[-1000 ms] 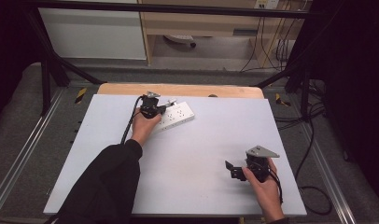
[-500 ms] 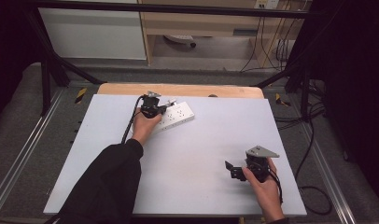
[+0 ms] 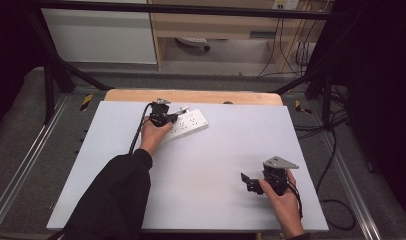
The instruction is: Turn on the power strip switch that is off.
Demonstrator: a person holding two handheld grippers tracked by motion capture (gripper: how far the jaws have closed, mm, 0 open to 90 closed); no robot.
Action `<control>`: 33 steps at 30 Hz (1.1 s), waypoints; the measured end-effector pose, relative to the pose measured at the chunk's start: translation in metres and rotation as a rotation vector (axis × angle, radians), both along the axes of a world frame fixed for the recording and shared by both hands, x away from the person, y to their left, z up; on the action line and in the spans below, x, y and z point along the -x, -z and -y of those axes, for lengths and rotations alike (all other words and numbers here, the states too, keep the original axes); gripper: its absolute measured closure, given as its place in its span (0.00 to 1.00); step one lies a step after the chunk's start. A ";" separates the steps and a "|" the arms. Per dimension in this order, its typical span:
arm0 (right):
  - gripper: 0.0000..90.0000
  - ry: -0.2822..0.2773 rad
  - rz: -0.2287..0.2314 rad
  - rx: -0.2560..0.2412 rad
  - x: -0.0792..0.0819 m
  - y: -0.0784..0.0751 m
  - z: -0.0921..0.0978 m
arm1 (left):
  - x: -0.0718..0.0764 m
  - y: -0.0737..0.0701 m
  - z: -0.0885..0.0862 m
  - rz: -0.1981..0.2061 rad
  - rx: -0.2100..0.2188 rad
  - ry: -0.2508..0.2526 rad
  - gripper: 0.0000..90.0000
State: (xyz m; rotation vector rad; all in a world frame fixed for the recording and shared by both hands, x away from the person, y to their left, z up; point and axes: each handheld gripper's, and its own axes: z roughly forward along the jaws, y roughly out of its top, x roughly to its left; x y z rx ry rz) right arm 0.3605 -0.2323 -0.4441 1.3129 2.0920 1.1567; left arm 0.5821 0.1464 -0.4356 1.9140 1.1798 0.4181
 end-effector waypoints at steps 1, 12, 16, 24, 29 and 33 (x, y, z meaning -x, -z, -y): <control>0.04 0.001 0.000 -0.001 0.000 0.000 0.000 | 0.000 0.000 0.000 -0.001 0.002 -0.002 1.00; 0.04 0.001 -0.002 -0.004 0.000 0.000 0.000 | 0.003 0.000 -0.003 -0.008 0.028 -0.016 1.00; 0.04 0.000 -0.001 -0.004 0.000 0.000 0.000 | 0.004 0.000 -0.005 -0.012 0.048 -0.023 1.00; 0.04 -0.004 0.001 -0.004 0.000 -0.001 0.000 | 0.010 -0.009 -0.003 0.004 0.057 -0.024 0.87; 0.04 -0.004 0.003 -0.004 0.000 -0.001 -0.001 | 0.012 -0.013 -0.003 0.013 0.047 -0.027 0.75; 0.04 -0.005 0.003 -0.006 0.000 -0.002 -0.001 | 0.013 -0.014 -0.003 0.011 0.055 -0.039 0.69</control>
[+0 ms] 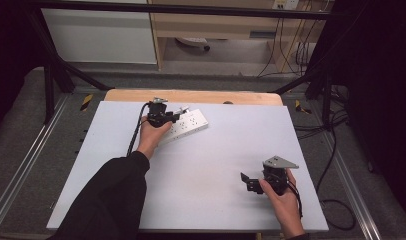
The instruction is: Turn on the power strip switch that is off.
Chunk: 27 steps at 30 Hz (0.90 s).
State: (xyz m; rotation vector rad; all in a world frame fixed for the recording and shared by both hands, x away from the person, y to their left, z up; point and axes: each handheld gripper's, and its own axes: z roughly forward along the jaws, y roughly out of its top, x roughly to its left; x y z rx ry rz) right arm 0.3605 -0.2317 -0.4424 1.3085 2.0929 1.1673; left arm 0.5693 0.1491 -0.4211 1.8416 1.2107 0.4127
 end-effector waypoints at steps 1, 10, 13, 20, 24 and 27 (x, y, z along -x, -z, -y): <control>0.04 0.001 0.000 -0.001 0.000 0.000 0.000 | 0.000 0.000 0.000 0.001 -0.001 0.001 0.67; 0.04 0.008 -0.001 -0.001 0.000 0.000 0.000 | 0.003 0.001 0.003 0.028 -0.048 0.002 0.47; 0.04 0.005 -0.003 0.002 0.000 0.000 0.000 | 0.003 0.002 0.004 0.028 -0.052 0.006 0.33; 0.04 0.004 -0.002 0.003 0.000 0.000 0.000 | 0.004 0.001 0.004 0.002 -0.017 0.020 0.14; 0.04 0.002 -0.001 0.003 0.000 0.000 0.000 | 0.006 -0.001 0.004 -0.011 -0.011 0.033 0.12; 0.04 0.002 0.001 0.004 0.000 0.000 0.000 | 0.008 -0.003 0.004 -0.023 -0.019 0.034 0.12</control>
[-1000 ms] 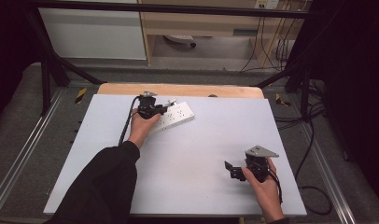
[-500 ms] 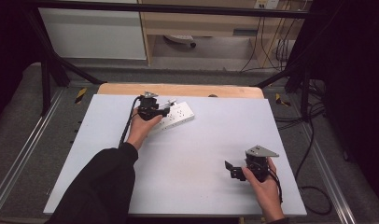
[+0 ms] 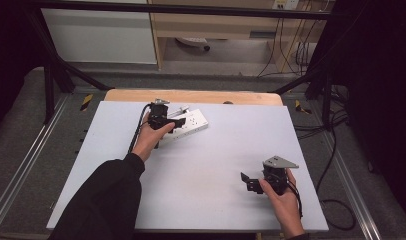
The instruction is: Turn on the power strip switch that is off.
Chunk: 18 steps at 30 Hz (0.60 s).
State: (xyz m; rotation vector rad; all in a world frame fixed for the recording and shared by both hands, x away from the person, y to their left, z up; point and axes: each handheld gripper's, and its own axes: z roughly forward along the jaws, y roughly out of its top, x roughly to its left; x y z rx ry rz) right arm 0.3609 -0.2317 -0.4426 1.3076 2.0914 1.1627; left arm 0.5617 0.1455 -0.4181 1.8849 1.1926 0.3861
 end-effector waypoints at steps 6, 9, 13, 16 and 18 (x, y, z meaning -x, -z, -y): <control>0.04 -0.001 -0.001 0.002 0.000 0.000 0.000 | 0.005 -0.008 -0.004 0.004 0.001 0.008 0.12; 0.04 -0.001 -0.001 0.001 0.000 0.000 -0.001 | 0.010 -0.012 -0.006 0.006 0.002 0.015 0.12; 0.04 -0.004 0.000 0.003 0.000 0.000 -0.001 | 0.019 -0.017 -0.009 0.015 -0.010 0.030 0.13; 0.04 -0.005 0.001 0.006 0.000 0.000 -0.002 | 0.025 -0.020 -0.012 0.015 -0.013 0.029 0.13; 0.04 -0.004 0.000 0.004 0.000 0.000 -0.002 | 0.030 -0.023 -0.015 0.019 -0.011 0.032 0.13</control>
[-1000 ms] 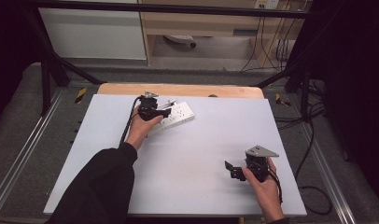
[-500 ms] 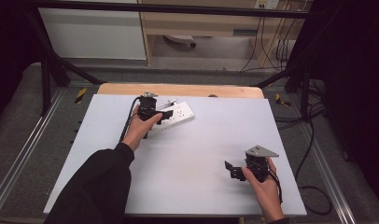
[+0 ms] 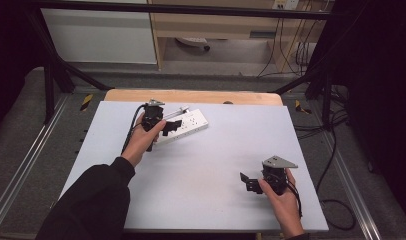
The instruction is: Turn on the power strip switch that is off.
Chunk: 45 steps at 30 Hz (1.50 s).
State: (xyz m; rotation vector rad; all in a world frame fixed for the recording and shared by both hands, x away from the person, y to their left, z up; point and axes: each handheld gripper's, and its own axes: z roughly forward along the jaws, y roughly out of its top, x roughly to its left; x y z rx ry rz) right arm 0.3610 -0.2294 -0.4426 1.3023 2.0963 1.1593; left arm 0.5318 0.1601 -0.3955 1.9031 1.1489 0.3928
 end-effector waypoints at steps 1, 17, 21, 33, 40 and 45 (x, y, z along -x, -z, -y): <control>0.04 -0.003 0.000 0.002 0.000 0.000 0.000 | 0.002 -0.001 -0.001 0.003 -0.002 0.002 0.13; 0.04 0.000 0.001 0.006 -0.001 0.000 0.000 | 0.031 -0.008 -0.022 0.028 0.029 0.015 0.08; 0.04 -0.003 0.002 0.008 -0.001 0.000 0.000 | 0.041 -0.007 -0.027 0.040 0.021 0.033 0.08; 0.04 -0.001 -0.003 0.004 -0.001 0.001 -0.001 | 0.073 -0.009 -0.046 0.077 0.040 0.048 0.09; 0.04 -0.002 -0.001 0.006 0.000 0.000 -0.001 | 0.097 -0.011 -0.068 0.093 0.044 0.027 0.09; 0.04 -0.002 -0.007 0.004 0.000 0.000 -0.002 | 0.119 -0.008 -0.087 0.105 0.050 -0.006 0.10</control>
